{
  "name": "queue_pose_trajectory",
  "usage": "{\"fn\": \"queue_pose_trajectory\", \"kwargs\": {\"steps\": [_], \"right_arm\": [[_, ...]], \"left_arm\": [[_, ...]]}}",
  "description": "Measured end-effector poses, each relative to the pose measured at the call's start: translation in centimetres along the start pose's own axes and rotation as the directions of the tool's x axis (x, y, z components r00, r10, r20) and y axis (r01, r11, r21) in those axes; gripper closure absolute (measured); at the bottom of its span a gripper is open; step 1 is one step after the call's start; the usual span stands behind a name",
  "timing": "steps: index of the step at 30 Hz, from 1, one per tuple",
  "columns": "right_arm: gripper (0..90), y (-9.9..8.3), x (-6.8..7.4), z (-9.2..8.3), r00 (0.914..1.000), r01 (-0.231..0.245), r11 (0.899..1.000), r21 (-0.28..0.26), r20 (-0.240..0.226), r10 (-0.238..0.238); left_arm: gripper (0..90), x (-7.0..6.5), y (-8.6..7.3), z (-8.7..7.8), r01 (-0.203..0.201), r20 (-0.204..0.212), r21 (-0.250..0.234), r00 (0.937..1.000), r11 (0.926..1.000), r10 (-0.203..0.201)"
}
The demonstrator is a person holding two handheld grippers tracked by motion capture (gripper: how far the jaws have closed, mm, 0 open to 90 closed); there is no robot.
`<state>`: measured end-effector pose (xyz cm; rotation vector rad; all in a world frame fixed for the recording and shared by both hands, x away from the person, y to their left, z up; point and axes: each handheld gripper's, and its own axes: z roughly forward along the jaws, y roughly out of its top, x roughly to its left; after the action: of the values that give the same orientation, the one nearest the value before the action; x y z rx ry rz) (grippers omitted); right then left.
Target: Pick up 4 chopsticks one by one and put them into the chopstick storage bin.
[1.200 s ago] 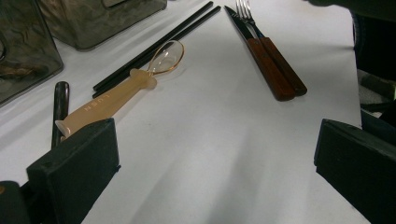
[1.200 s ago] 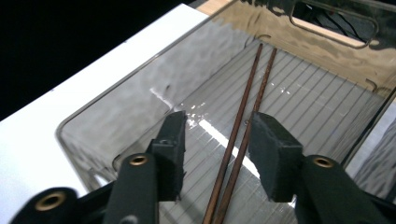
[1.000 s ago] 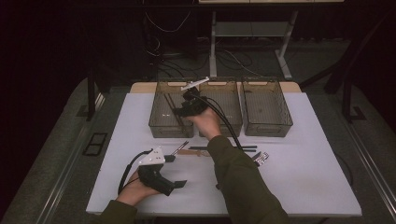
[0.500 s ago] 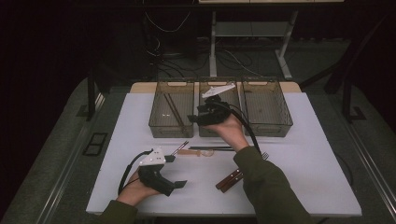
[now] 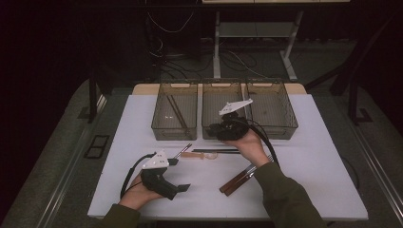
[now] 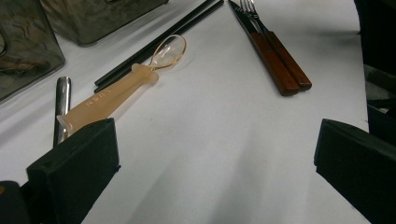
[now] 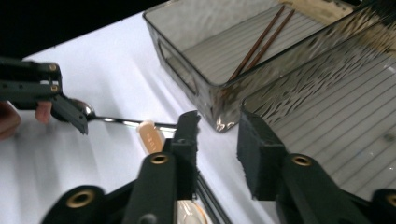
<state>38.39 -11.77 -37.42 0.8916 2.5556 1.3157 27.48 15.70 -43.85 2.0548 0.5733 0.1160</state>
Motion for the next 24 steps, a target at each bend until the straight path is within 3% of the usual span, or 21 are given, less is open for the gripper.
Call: {"fn": "queue_pose_trajectory", "kwargs": {"steps": [10,16,24], "right_arm": [[87.7,-1.7,0.7,2.1,0.9998,0.007,0.996,0.086,-0.019,-0.006],[89.9,-2.1,1.3,4.0,0.9994,0.023,0.991,0.135,-0.030,-0.019],[90.0,-2.8,1.2,5.5,0.9998,0.019,0.983,0.183,-0.010,-0.018]], "left_arm": [[0.0,0.0,0.0,0.0,-0.001,-0.002,0.001,1.0000,1.0000,0.001],[0.0,0.1,0.0,0.0,-0.003,-0.001,0.001,1.0000,1.0000,0.003],[0.0,0.1,0.0,0.0,-0.002,0.001,0.003,1.0000,1.0000,0.002]]}}
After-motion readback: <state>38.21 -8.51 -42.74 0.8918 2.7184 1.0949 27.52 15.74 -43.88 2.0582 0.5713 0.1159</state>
